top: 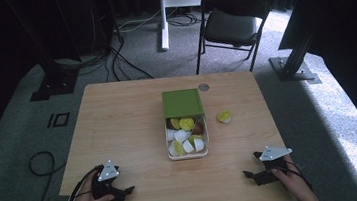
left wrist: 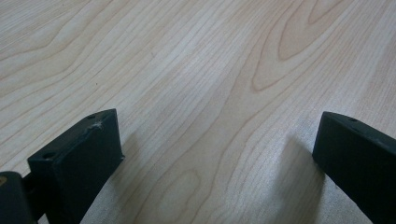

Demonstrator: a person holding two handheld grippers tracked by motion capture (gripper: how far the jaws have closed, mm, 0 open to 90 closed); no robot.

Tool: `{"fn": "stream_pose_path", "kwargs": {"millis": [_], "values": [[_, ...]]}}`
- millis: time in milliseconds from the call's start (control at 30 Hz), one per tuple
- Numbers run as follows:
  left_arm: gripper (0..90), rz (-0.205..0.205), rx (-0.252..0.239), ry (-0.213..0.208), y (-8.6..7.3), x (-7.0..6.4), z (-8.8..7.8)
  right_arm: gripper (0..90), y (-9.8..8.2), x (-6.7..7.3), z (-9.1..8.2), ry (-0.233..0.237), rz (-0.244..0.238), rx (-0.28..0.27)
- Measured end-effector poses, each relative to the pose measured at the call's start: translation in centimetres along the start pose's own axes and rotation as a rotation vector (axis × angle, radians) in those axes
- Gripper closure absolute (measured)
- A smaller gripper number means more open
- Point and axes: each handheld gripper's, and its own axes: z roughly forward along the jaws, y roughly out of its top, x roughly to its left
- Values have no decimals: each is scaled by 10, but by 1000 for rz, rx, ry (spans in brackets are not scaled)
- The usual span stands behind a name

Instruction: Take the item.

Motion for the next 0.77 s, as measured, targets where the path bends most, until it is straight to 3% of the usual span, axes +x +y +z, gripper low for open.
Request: {"fn": "stream_pose_path", "kwargs": {"millis": [767], "values": [[22, 0, 0, 0, 0, 0, 0, 118, -1, 1, -1, -1, 17, 5]]}}
